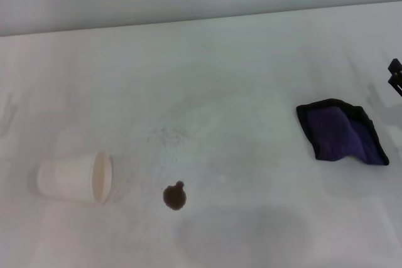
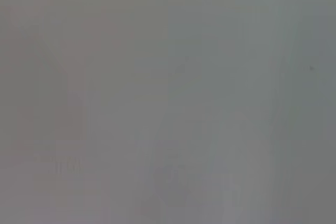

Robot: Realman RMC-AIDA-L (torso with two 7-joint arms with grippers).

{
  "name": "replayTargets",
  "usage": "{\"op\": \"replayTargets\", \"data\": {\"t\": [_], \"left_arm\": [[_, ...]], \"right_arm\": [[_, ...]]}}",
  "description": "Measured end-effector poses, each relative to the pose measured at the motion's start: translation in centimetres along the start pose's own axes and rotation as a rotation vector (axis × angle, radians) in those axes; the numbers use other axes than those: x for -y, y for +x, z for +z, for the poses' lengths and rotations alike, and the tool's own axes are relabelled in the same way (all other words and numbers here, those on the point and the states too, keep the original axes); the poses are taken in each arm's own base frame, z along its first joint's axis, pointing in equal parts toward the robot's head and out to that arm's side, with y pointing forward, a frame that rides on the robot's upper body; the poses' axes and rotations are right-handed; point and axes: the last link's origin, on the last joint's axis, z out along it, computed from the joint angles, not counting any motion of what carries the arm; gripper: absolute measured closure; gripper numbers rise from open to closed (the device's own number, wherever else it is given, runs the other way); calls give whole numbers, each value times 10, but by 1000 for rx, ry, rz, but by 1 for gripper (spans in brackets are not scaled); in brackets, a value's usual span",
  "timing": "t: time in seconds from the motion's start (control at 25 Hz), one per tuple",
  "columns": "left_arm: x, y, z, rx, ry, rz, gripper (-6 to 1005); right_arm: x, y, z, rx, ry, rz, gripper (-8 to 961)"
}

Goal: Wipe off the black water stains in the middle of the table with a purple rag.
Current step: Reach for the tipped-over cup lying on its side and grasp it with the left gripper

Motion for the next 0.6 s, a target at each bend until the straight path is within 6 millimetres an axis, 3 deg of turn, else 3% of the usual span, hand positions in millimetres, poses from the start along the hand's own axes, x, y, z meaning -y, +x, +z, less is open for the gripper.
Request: {"op": "replayTargets", "data": {"t": [0.6], "left_arm": [[10, -4, -13, 7, 52, -10, 123]], "right_arm": [[4, -4, -5, 29, 13, -3, 83]]}}
